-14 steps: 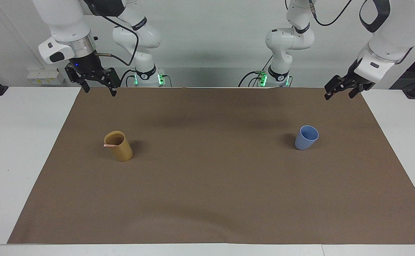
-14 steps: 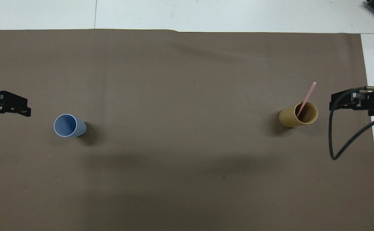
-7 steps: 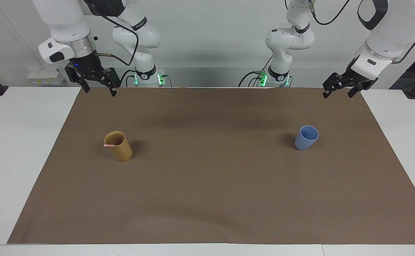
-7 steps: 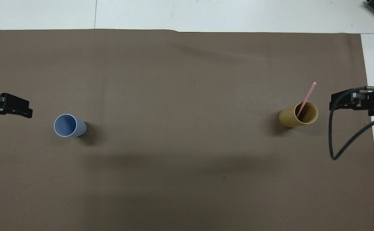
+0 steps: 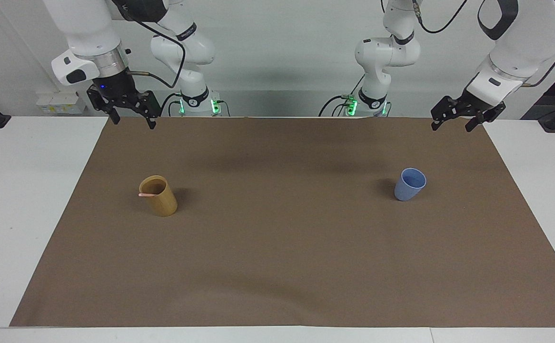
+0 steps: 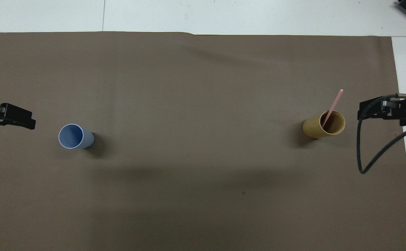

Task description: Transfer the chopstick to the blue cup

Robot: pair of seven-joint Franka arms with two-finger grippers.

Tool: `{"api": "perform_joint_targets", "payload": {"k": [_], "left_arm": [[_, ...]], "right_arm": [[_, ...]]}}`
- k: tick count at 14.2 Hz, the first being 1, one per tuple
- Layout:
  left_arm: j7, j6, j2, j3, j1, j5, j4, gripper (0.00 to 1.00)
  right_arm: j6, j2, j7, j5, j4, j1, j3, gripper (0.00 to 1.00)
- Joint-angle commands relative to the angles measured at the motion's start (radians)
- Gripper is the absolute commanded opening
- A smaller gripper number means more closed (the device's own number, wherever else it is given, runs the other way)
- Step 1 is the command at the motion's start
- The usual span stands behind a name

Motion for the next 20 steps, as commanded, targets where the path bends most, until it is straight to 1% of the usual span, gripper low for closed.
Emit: {"api": "perform_joint_targets", "payload": {"k": [1, 9, 10, 11, 14, 20], "left_arm": [[0.012, -0.001, -0.007, -0.001, -0.006, 0.028, 0.005, 1.0], [0.012, 0.055, -0.009, -0.003, -0.017, 0.04, -0.001, 1.0], [0.012, 0.056, -0.018, -0.004, -0.017, 0.04, -0.015, 1.0], [0.013, 0.068, -0.039, -0.004, -0.017, 0.04, -0.051, 1.0], [0.015, 0.194, -0.127, -0.004, -0.018, 0.04, -0.206, 1.0], [0.029, 0.191, -0.132, -0.004, -0.01, 0.052, -0.213, 1.0]], "right_arm": [[0.013, -0.013, -0.031, 0.024, -0.019, -0.014, 0.002, 1.0], [0.013, -0.013, -0.031, 0.024, -0.019, -0.014, 0.002, 1.0], [0.013, -0.013, -0.031, 0.024, -0.019, -0.014, 0.002, 1.0], [0.013, -0.013, -0.031, 0.024, -0.019, -0.014, 0.002, 1.0], [0.013, -0.013, -0.031, 0.024, -0.019, -0.014, 0.002, 1.0], [0.013, -0.013, -0.031, 0.024, -0.019, -0.014, 0.002, 1.0]]}}
